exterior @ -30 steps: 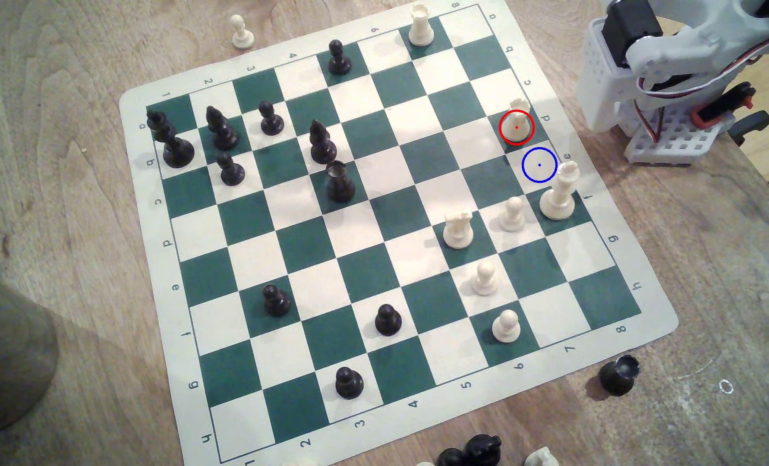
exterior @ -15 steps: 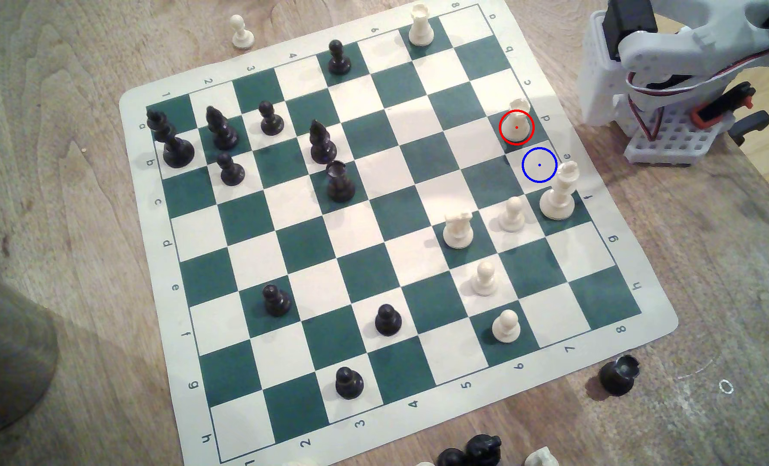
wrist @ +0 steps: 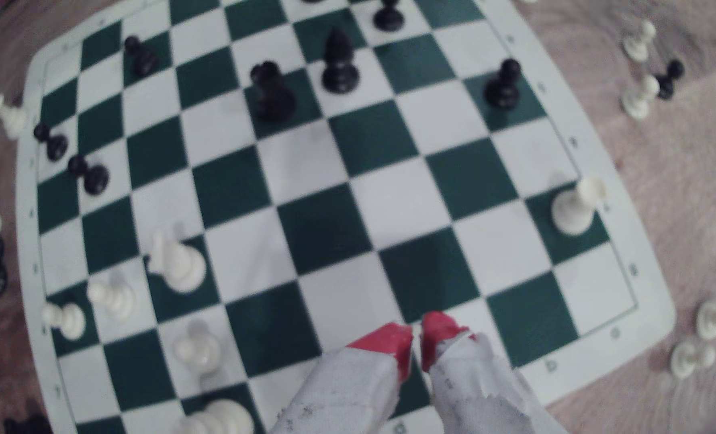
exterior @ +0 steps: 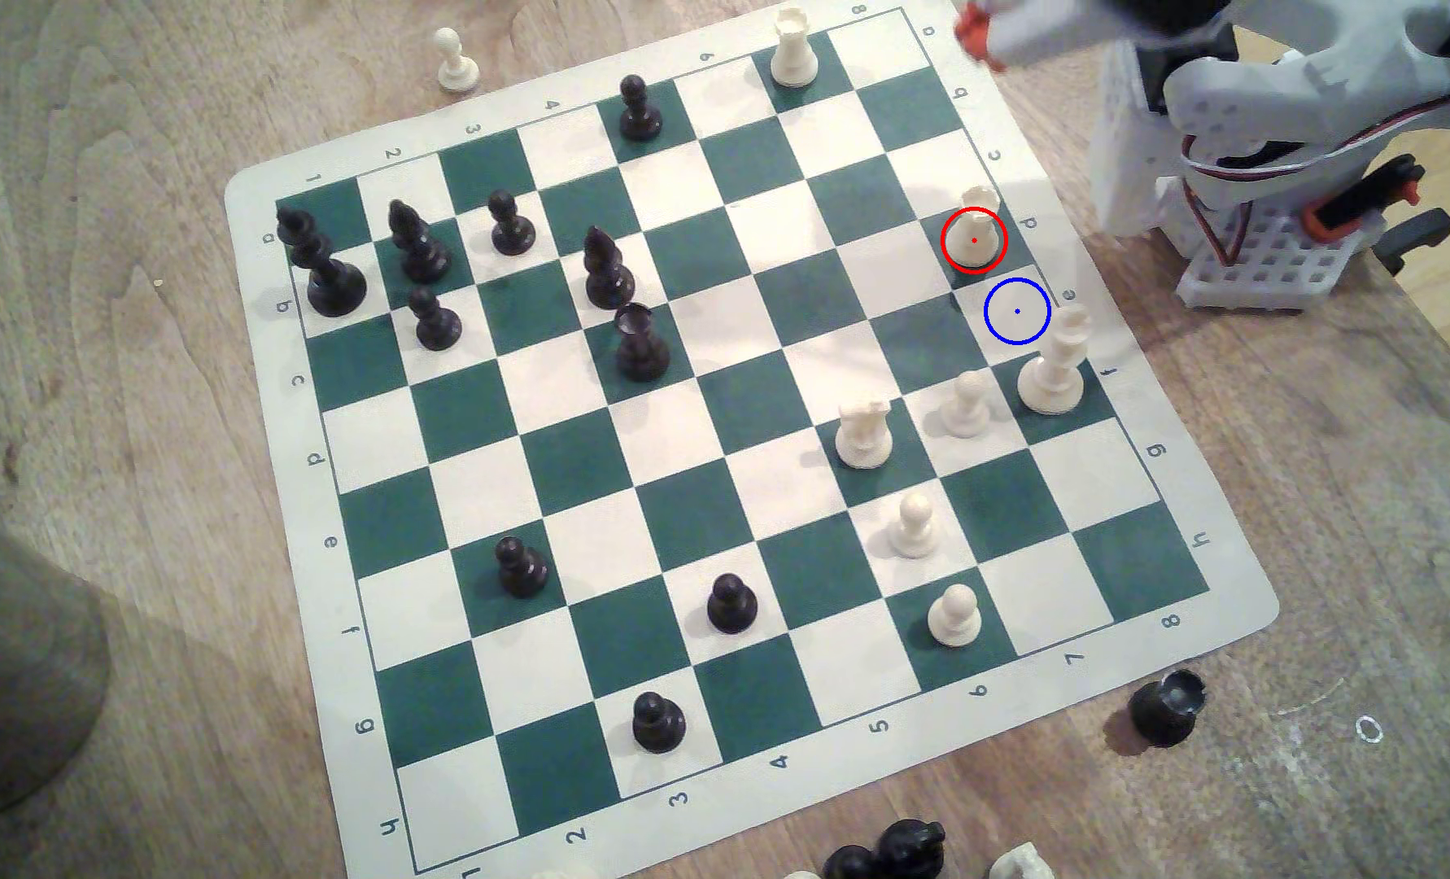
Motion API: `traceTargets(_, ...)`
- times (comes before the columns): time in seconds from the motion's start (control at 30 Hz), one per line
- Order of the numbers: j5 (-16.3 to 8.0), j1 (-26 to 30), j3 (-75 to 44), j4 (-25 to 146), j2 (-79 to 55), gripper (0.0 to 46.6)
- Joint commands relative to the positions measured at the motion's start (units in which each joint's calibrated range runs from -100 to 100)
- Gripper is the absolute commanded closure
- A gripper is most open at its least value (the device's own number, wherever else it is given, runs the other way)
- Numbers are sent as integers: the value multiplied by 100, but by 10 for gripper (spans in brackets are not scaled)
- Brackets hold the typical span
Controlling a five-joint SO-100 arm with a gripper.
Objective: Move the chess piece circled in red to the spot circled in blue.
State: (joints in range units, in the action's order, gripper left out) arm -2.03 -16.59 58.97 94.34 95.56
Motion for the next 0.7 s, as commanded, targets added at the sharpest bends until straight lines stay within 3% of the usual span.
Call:
traceTargets(0.0,-15,-42,268,17,3,407)
traceTargets(0.07,-39,-34,331,1,-99,399)
traceTargets(0.2,-317,193,313,-40,-744,373)
traceTargets(0.33,-640,334,168,107,-1381,311)
traceTargets(0.67,-713,396,232,25,-2553,298)
